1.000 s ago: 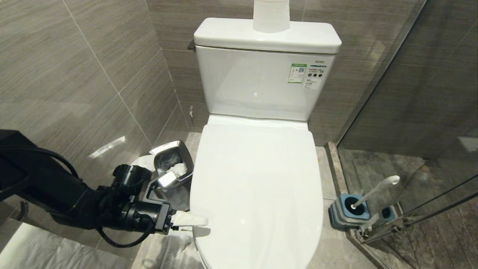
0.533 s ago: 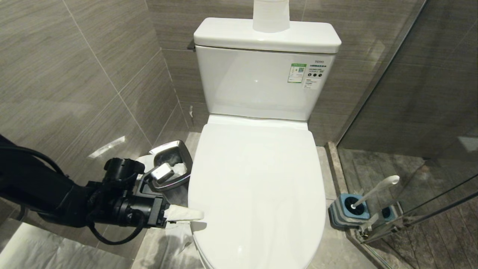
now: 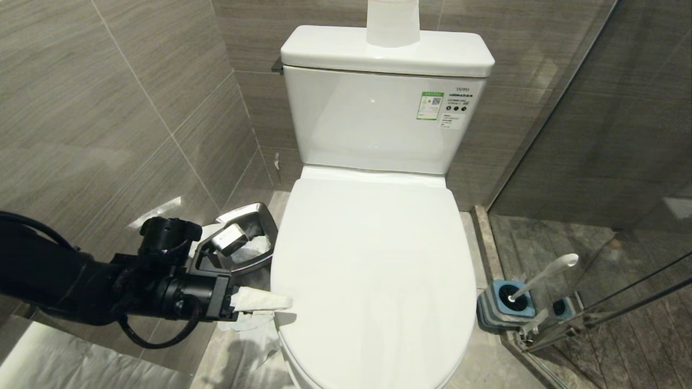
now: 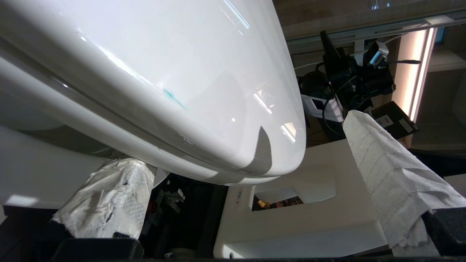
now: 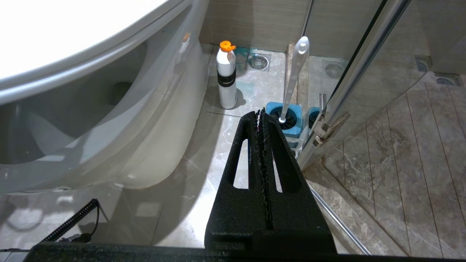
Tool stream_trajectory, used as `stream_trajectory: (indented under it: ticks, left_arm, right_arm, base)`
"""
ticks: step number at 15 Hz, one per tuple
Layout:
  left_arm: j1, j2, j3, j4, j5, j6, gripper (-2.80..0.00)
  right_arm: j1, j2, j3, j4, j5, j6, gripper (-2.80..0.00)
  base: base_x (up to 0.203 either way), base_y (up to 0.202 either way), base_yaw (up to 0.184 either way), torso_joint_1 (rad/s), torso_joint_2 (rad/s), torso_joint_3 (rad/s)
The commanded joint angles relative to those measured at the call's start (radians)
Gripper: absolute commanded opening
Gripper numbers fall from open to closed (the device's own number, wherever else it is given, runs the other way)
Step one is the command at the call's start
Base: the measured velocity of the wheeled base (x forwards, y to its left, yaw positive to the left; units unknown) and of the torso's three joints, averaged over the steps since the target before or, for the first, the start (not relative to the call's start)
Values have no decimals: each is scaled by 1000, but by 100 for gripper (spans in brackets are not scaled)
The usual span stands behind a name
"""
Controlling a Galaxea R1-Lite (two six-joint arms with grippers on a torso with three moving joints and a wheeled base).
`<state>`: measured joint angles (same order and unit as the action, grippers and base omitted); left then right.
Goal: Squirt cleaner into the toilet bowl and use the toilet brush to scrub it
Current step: Use the left hand to lift the toilet lid slightly
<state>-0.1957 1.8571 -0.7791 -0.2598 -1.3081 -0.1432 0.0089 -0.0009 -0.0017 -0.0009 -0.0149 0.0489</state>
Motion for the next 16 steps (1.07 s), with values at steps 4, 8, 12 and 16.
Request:
stream_trajectory:
  ticks: [4,8,12,16]
  left_arm:
    - [-8,-64,3,-4,-10,-3,0]
    - [-9,-113,4,-3,-10,-8,0]
    - [-29,-144,0,-7,-10,-63,0]
    - [-52,-156,-17,-7,-9,-67,0]
  right_arm:
    - [0,1,0,-1,0,0,-280]
    - [0,1,0,1,0,0,-280]
    - [0,1,0,-1,0,0,-280]
    - [0,1,0,-1,0,0,-280]
  base:
    - [0,0,0,0,0,0]
    - [0,0,0,0,0,0]
    - [0,0,0,0,0,0]
    - [0,0,0,0,0,0]
